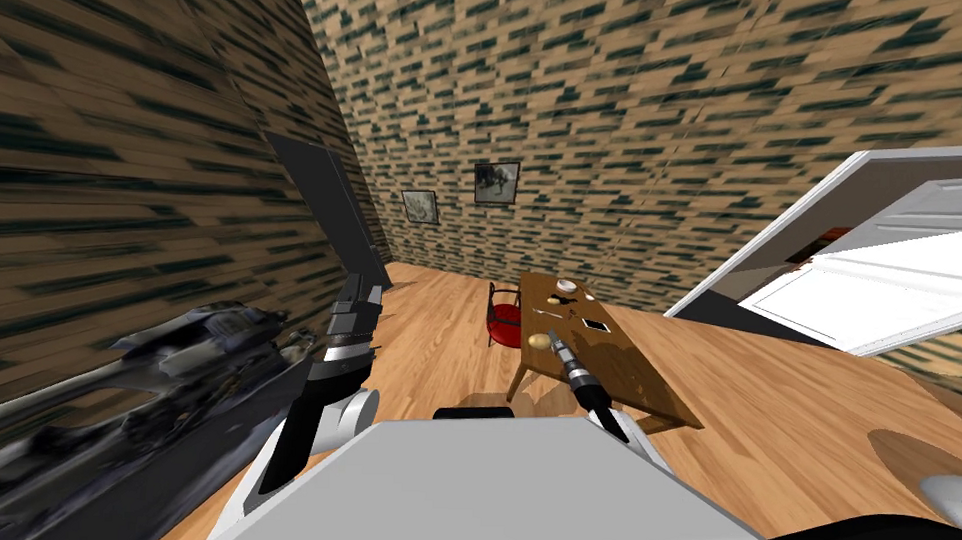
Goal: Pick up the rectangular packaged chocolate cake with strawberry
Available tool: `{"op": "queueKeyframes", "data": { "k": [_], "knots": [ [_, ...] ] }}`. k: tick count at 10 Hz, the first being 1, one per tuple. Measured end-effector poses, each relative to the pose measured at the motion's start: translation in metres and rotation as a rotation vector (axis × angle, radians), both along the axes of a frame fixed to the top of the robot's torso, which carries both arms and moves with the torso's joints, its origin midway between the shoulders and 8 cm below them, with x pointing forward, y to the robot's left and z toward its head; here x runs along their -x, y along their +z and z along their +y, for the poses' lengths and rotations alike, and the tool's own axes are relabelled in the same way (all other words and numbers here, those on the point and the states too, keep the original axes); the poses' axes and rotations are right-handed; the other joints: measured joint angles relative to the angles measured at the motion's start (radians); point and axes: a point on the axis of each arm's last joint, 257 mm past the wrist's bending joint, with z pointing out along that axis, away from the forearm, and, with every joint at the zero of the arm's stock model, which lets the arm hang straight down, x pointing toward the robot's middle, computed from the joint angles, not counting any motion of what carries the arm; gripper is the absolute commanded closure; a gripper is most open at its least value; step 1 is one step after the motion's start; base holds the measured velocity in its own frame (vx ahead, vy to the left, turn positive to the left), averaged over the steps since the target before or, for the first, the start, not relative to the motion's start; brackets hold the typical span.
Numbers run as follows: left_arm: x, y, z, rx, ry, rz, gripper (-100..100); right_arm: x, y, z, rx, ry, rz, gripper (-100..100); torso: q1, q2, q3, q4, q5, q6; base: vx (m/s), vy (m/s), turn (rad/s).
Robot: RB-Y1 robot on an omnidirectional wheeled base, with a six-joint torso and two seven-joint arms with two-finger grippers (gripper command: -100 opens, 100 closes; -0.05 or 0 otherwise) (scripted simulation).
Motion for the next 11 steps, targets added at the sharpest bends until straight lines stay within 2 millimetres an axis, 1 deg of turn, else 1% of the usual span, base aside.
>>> {"op": "queueKeyframes", "data": {
  "k": [1,2,3,4,5,6,7,11],
  "knots": [
    [0.000,0.000,0.000,0.000,0.000,0.000,0,0.001,-0.014,-0.004,0.030,-0.001,0.036,-100,0.001,-0.001,-0.001,0.000,0.000,0.000,0.044,0.128,0.093],
    [0.000,0.000,0.000,0.000,0.000,0.000,0,0.003,-0.028,-0.014,0.075,-0.002,0.083,-100,0.003,-0.002,-0.001,0.000,0.001,0.000,0.030,0.098,0.020],
    [0.000,0.000,0.000,0.000,0.000,0.000,0,0.009,-0.043,-0.020,0.096,-0.008,0.118,-100,0.002,-0.002,-0.001,0.000,0.001,0.000,0.020,0.080,0.035],
    [0.000,0.000,0.000,0.000,0.000,0.000,0,0.014,-0.062,-0.028,0.128,-0.009,0.161,-100,0.001,-0.001,-0.001,0.000,0.000,0.000,0.014,0.056,0.026],
    [0.000,0.000,0.000,0.000,0.000,0.000,0,0.016,-0.068,-0.030,0.148,-0.007,0.182,-100,0.000,-0.001,0.000,0.000,0.000,0.000,0.026,0.055,0.044],
    [0.000,0.000,0.000,0.000,0.000,0.000,0,0.023,-0.079,-0.035,0.180,-0.007,0.222,-100,-0.001,-0.001,-0.001,0.000,0.000,0.000,0.044,0.085,0.053],
    [0.000,0.000,0.000,0.000,0.000,0.000,0,0.026,-0.091,-0.042,0.226,-0.003,0.266,-100,0.001,-0.002,-0.001,0.000,0.000,0.000,0.039,0.076,0.019],
    [0.000,0.000,0.000,0.000,0.000,0.000,0,0.044,-0.130,-0.063,0.339,0.006,0.394,-100,0.000,-0.002,-0.001,0.000,0.000,0.000,0.037,0.061,0.015]
  ]
}}
